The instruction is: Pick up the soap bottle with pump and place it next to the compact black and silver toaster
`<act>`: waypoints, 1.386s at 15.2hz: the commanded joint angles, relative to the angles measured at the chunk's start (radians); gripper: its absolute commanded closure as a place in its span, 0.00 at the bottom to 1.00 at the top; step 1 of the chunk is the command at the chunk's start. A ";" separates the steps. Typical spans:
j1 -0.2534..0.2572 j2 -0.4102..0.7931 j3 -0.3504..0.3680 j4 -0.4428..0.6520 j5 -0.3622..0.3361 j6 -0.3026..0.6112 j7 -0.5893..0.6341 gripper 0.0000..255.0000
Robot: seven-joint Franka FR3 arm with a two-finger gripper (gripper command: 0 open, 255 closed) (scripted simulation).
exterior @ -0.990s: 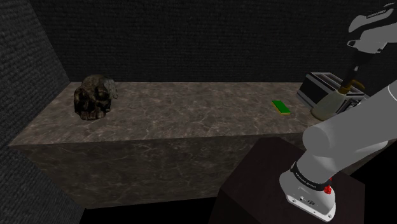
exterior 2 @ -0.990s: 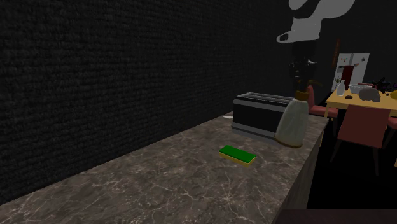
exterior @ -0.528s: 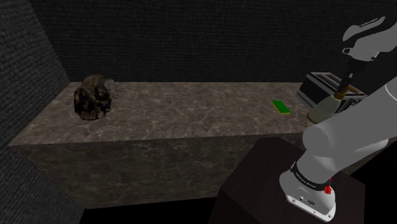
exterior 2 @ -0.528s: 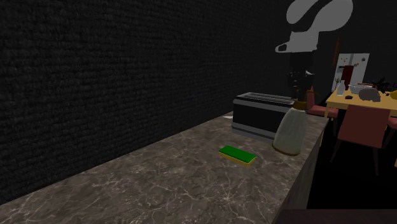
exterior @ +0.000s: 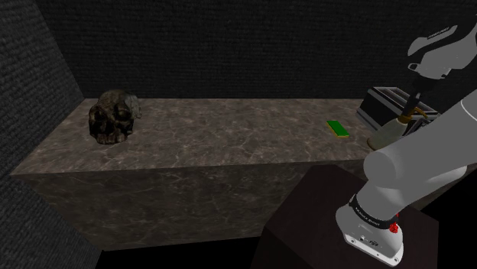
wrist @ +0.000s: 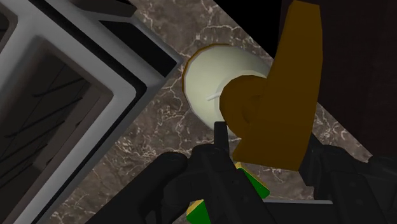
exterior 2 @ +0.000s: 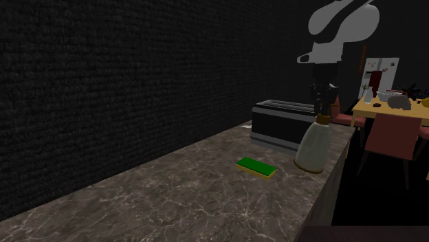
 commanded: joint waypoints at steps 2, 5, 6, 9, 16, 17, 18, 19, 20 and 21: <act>0.000 0.000 0.000 0.000 0.000 0.001 0.000 1.00; 0.000 0.000 0.000 0.000 0.000 0.001 0.000 0.00; 0.000 0.000 0.000 0.000 0.000 0.001 0.000 0.00; 0.000 0.000 0.000 0.000 0.000 0.001 0.000 0.00; 0.002 -0.037 0.025 0.100 -0.010 -0.130 0.012 0.00; 0.002 -0.037 0.025 0.100 -0.010 -0.130 0.012 0.00; 0.002 -0.037 0.025 0.100 -0.010 -0.130 0.012 0.00; 0.002 -0.037 0.025 0.100 -0.010 -0.130 0.012 0.00; 0.002 -0.037 0.025 0.100 -0.010 -0.130 0.012 0.00; 0.002 -0.037 0.025 0.100 -0.010 -0.130 0.012 0.00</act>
